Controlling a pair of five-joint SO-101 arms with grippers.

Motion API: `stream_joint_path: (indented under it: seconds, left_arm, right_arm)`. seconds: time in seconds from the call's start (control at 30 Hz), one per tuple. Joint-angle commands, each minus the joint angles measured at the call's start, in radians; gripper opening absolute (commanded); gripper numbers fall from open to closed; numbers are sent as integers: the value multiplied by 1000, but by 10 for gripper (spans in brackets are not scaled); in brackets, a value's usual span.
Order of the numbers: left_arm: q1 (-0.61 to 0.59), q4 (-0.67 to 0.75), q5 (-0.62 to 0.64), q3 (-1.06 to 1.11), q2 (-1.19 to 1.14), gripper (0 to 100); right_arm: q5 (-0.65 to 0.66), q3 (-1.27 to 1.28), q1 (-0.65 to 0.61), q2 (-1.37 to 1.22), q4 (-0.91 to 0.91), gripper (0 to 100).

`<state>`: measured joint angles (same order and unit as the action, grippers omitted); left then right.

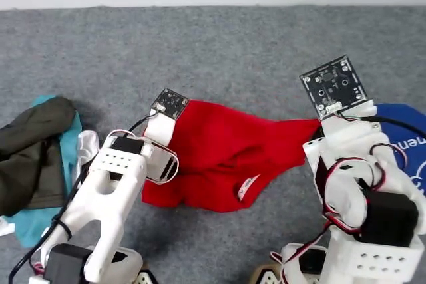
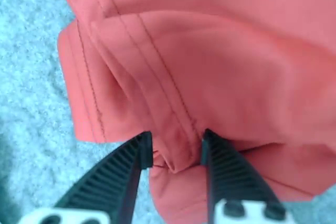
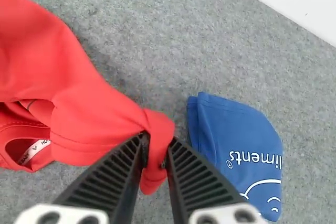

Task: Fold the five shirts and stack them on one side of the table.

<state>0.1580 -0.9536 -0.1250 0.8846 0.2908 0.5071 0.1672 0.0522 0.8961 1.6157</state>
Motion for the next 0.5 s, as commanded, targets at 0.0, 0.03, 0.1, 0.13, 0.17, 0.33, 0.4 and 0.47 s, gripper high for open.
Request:
stream_joint_path:
  seconds: [0.0,0.03,0.1,0.13,0.17,0.33,0.4,0.47]
  left_arm:
    - [-2,9,11,1,12,159]
    - [-2,11,11,-5,-6,159]
    - [-2,28,11,-15,-54,159]
    - [-2,34,11,-22,-80,159]
    - [-2,37,12,-33,-103,159]
    - [-2,31,12,-88,-195,159]
    - [-2,31,12,-94,-198,158]
    - [-2,31,12,-96,-198,133]
  right_arm:
    - [-11,-5,4,15,4,9]
    - [-11,-5,4,15,4,9]
    - [-11,-5,4,15,4,9]
    - [-11,-5,4,15,4,9]
    - [-11,-5,4,15,4,9]
    - [-11,-5,4,15,4,9]
    - [-11,-5,4,15,4,9]
    - [-11,-5,4,15,4,9]
